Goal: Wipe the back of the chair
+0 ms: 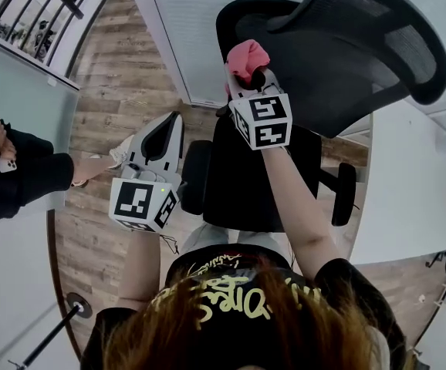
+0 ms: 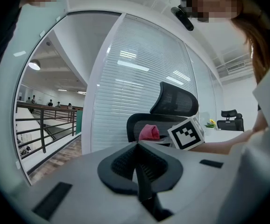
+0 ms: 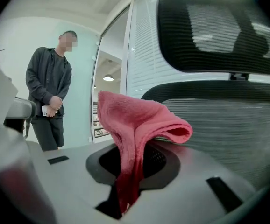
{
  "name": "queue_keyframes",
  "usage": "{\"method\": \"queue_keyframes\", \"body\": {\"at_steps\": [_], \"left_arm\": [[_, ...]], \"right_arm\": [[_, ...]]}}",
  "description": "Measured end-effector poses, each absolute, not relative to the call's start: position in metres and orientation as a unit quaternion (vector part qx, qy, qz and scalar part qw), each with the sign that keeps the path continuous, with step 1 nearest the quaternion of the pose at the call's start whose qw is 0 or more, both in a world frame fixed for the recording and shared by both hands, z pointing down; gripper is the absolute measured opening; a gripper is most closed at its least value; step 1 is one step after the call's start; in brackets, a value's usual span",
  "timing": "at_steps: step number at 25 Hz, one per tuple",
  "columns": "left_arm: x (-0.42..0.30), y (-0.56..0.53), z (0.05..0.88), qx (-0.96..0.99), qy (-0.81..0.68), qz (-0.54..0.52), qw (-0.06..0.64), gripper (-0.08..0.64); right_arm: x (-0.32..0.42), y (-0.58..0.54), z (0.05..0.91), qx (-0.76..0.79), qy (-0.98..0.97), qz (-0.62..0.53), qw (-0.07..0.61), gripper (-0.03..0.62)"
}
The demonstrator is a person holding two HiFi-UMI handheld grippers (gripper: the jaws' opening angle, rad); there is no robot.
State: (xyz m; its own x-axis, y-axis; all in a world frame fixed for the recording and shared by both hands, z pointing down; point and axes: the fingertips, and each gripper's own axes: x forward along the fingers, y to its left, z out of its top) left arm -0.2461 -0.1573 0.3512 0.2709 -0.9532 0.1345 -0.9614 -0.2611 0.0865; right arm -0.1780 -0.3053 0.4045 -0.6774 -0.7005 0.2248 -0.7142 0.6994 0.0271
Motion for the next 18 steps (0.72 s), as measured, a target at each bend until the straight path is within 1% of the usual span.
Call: {"method": "queue_keyframes", "body": {"at_steps": [3, 8, 14, 18], "left_arm": [[-0.233, -0.161, 0.35, 0.799, -0.596, 0.027, 0.076, -0.008], [-0.207, -0.167, 0.35, 0.812, -0.578, 0.029, 0.075, -0.008], [-0.173, -0.171, 0.348, 0.823, -0.562, 0.03, 0.072, -0.008], [-0.153, -0.173, 0.345, 0.828, -0.555, 0.033, 0.071, -0.008]], "right_arm": [[-0.137, -0.301, 0.399, 0.408, -0.907, 0.016, 0.102, 0.064], [-0.044, -0.301, 0.406, 0.473, -0.873, 0.002, 0.116, 0.064], [0.091, -0.311, 0.417, 0.578, -0.806, 0.024, 0.128, 0.064], [0.168, -0.318, 0.42, 0.643, -0.754, 0.048, 0.121, 0.064]]}}
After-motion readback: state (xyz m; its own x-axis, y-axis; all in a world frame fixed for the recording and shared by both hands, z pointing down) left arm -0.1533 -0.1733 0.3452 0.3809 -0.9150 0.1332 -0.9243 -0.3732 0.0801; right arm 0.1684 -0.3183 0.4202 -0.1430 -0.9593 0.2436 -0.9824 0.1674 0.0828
